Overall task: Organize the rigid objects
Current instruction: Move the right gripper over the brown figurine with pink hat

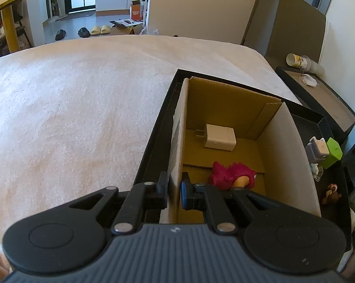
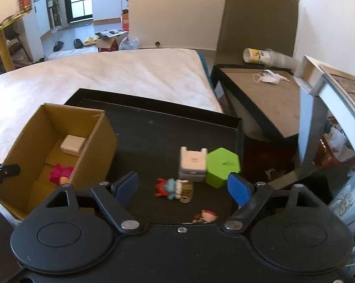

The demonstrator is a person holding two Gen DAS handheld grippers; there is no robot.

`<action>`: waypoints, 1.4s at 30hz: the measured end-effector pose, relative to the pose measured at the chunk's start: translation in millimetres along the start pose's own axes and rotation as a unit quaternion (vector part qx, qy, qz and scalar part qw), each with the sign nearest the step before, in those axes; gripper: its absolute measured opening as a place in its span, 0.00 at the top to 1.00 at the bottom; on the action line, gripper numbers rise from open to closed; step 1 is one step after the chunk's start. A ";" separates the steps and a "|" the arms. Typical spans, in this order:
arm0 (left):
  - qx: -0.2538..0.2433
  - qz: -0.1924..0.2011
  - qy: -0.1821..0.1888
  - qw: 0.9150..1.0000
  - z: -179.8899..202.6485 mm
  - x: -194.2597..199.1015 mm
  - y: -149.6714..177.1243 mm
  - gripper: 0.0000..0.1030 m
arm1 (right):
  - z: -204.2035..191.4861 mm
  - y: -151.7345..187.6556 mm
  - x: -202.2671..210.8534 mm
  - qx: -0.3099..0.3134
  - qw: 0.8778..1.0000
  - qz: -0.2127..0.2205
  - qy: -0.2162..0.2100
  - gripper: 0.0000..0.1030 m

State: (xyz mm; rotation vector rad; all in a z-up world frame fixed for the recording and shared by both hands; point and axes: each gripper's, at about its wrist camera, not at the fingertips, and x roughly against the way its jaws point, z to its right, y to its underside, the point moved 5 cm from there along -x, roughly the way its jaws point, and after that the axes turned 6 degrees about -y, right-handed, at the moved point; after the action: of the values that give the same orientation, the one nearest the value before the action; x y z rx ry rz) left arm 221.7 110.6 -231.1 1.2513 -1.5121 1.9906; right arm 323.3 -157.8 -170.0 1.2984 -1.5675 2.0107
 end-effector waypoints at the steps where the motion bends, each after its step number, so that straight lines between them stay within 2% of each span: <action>1: -0.001 0.000 -0.001 1.000 0.2 0.0 0.0 0.91 | 4.3 0.6 0.2 -0.001 1.000 -0.001 0.001 0.20; 5: -0.005 0.001 -0.005 1.000 2.3 -0.1 0.0 0.91 | 24.9 0.9 -2.3 -0.027 1.000 -0.011 0.002 0.20; 10: -0.013 0.003 -0.011 1.000 3.9 0.6 0.7 0.92 | 53.2 2.3 -9.0 -0.090 0.996 -0.017 -0.001 0.20; 15: -0.018 0.004 -0.018 1.000 5.5 0.0 1.0 0.92 | 64.4 8.9 -18.6 -0.119 0.993 -0.028 -0.008 0.33; 19: -0.018 0.004 -0.021 1.000 6.0 -0.3 0.8 0.92 | 70.1 17.9 -33.9 -0.140 0.988 -0.060 -0.025 0.39; 30: -0.016 0.003 -0.017 1.000 3.2 -0.1 0.8 0.92 | 69.1 37.6 -68.6 -0.165 0.977 -0.127 -0.050 0.43; 37: -0.013 0.003 -0.013 1.000 2.3 -0.4 0.7 0.92 | 60.2 41.9 -82.4 -0.143 0.977 -0.148 -0.049 0.44; 42: -0.011 0.003 -0.011 1.000 2.7 -0.3 0.6 0.92 | 58.1 46.3 -93.9 -0.134 0.976 -0.169 -0.040 0.52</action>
State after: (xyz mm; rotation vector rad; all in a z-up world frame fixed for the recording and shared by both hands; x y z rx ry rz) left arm 222.6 108.0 -231.6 1.2638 -1.5459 1.9643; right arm 371.6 -198.7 -271.7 1.4381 -1.4707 1.5049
